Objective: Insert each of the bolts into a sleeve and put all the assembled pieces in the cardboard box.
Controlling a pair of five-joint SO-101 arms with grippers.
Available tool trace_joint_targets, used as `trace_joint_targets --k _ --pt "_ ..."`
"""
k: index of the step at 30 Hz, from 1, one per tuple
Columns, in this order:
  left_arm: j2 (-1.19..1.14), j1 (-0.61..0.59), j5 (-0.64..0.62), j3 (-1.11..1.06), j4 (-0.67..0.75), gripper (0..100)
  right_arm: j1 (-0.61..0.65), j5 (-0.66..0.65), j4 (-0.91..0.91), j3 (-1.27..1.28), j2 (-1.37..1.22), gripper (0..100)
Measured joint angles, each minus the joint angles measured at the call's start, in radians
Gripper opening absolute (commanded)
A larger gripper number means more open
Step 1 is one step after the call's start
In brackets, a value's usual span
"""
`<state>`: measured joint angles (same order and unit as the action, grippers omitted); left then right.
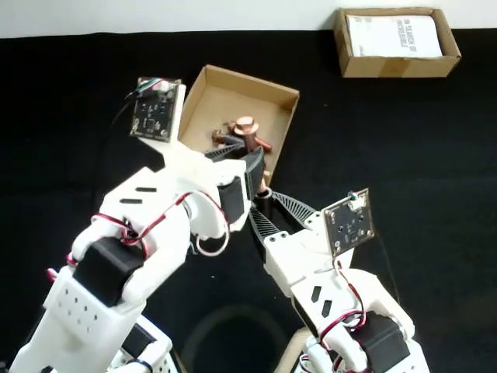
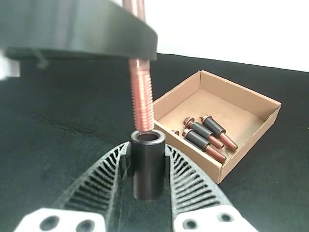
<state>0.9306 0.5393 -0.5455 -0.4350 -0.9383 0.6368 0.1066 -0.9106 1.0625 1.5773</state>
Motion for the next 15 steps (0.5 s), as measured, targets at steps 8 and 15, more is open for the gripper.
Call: trace_joint_targets --k 8,15 --pt "0.034 0.008 -0.012 -0.051 0.0 1 -0.012 0.0 0.0 0.0 0.0 0.6" --pt "0.044 0.015 -0.015 -0.135 0.002 1 -0.037 -0.003 0.0 0.003 -0.002 0.6"
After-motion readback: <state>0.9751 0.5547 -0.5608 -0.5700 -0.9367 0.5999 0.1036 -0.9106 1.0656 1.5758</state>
